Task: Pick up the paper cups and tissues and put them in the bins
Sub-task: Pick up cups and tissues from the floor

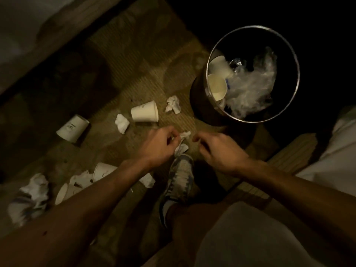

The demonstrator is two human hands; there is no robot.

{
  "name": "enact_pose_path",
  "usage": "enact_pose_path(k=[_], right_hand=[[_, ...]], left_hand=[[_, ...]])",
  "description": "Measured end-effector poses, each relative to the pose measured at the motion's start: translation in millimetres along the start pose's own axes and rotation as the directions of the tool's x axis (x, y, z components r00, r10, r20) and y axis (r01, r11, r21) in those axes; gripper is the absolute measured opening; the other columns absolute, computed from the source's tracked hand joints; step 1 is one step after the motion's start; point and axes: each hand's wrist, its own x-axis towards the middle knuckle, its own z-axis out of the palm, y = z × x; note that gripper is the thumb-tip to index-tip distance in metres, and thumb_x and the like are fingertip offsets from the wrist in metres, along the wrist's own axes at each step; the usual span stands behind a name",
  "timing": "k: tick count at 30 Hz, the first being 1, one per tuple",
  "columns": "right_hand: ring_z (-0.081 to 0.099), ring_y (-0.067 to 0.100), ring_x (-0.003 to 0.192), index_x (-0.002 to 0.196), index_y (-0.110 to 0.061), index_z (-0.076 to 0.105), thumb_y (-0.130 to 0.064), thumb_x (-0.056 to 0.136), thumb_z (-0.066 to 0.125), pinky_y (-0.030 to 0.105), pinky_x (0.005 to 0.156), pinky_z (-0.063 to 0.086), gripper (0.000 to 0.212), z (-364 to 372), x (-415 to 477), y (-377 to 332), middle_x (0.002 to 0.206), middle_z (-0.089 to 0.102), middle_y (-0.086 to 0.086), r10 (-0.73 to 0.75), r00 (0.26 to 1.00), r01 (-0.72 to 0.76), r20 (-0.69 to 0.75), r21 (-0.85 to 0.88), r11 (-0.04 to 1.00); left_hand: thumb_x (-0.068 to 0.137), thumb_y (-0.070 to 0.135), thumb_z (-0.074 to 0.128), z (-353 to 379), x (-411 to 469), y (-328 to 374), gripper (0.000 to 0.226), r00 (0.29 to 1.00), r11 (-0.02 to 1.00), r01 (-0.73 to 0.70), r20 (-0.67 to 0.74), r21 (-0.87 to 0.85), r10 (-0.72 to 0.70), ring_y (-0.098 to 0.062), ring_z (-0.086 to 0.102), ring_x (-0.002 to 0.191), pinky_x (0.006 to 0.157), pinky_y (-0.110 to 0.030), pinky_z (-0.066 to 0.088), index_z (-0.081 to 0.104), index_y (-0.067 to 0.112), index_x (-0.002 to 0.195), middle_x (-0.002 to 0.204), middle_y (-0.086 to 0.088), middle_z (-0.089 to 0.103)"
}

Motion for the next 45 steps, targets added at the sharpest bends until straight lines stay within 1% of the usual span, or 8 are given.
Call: enact_pose_path(k=[11, 16, 23, 29, 36, 39, 42, 45], right_hand=[[0.042, 0.025, 0.135, 0.141, -0.017, 0.048, -0.025, 0.103, 0.039, 0.039, 0.113, 0.034, 0.04, 104, 86, 37, 0.146, 0.047, 0.007, 0.44, 0.842, -0.54, 0.314, 0.511, 0.669], [0.067, 0.013, 0.082, 0.094, -0.025, 0.066, -0.039, 0.102, 0.039, 0.029, 0.068, 0.055, 0.031, 121, 105, 30, 0.093, 0.07, -0.002, 0.552, 0.741, -0.638, 0.381, 0.655, 0.405], [0.064, 0.026, 0.102, 0.12, -0.008, 0.063, -0.034, 0.102, 0.039, 0.046, 0.086, 0.056, 0.04, 128, 127, 4, 0.116, 0.066, 0.013, 0.503, 0.748, -0.599, 0.433, 0.767, 0.23], [0.062, 0.03, 0.109, 0.119, -0.008, 0.065, -0.042, 0.103, 0.026, 0.041, 0.082, 0.056, 0.055, 127, 138, -3, 0.118, 0.065, 0.016, 0.447, 0.734, -0.617, 0.51, 0.776, 0.128], [0.071, 0.019, 0.069, 0.11, -0.014, 0.063, -0.046, 0.103, 0.027, 0.026, 0.057, 0.05, 0.049, 100, 160, -6, 0.083, 0.075, 0.007, 0.49, 0.79, -0.581, 0.37, 0.706, 0.404], [0.059, 0.029, 0.11, 0.121, -0.016, 0.063, -0.039, 0.102, 0.04, 0.035, 0.092, 0.045, 0.038, 100, 168, 12, 0.124, 0.06, 0.014, 0.54, 0.837, -0.461, -0.086, 0.42, 0.781], [0.032, 0.03, 0.14, 0.139, -0.026, 0.053, -0.04, 0.102, 0.041, 0.025, 0.109, 0.025, 0.041, 98, 179, 20, 0.159, 0.015, 0.013, 0.426, 0.9, -0.397, -0.086, 0.238, 0.887], [0.027, 0.027, 0.144, 0.142, -0.02, 0.05, -0.039, 0.104, 0.037, 0.03, 0.118, 0.02, 0.045, 95, 198, 18, 0.161, 0.017, 0.008, 0.343, 0.939, -0.337, -0.022, 0.149, 0.93]], left_hand=[[0.097, 0.022, 0.06, 78, 44, -92, 0.043, 0.965, 0.899, 0.262, 0.076, -0.352, -0.251, -0.019, 0.056, 0.115, 0.085, -0.016, 0.034, 0.053, 0.014, 0.139, 0.13, -0.006, 0.061], [0.1, 0.028, 0.055, 89, 66, -104, 0.055, 0.922, 0.785, 0.379, 0.132, -0.491, -0.363, -0.024, 0.049, 0.13, 0.093, -0.022, 0.039, 0.037, 0.016, 0.15, 0.149, -0.009, 0.046], [0.101, 0.05, 0.043, 100, 82, -108, 0.042, 0.833, 0.341, 0.469, 0.279, -0.815, -0.478, -0.029, 0.067, 0.101, 0.083, -0.048, 0.058, 0.062, 0.019, 0.12, 0.117, -0.013, 0.068], [0.101, 0.056, 0.034, 95, 81, -111, 0.057, 0.807, 0.242, 0.406, 0.222, -0.881, -0.547, -0.027, 0.073, 0.088, 0.069, -0.042, 0.061, 0.073, 0.015, 0.096, 0.091, -0.009, 0.076], [0.106, 0.031, 0.042, 67, 81, -134, 0.036, 0.769, 0.491, 0.226, -0.156, -0.841, -0.62, -0.018, 0.065, 0.081, 0.068, -0.022, 0.053, 0.067, 0.006, 0.099, 0.085, -0.002, 0.066], [0.104, 0.031, 0.047, 57, 76, -153, 0.038, 0.78, 0.521, 0.309, -0.102, -0.795, -0.618, -0.018, 0.063, 0.08, 0.076, -0.031, 0.052, 0.065, -0.001, 0.115, 0.081, 0.002, 0.06], [0.104, 0.018, 0.048, 53, 63, -170, 0.031, 0.832, 0.536, 0.299, -0.059, -0.789, -0.552, 0.002, 0.058, 0.056, 0.051, -0.016, 0.049, 0.062, -0.005, 0.119, 0.079, 0.002, 0.059], [0.101, 0.005, 0.049, 47, 47, -185, 0.03, 0.873, 0.616, 0.247, -0.104, -0.748, -0.477, 0.006, 0.058, 0.059, 0.049, -0.004, 0.043, 0.059, -0.001, 0.129, 0.103, 0.002, 0.059]])
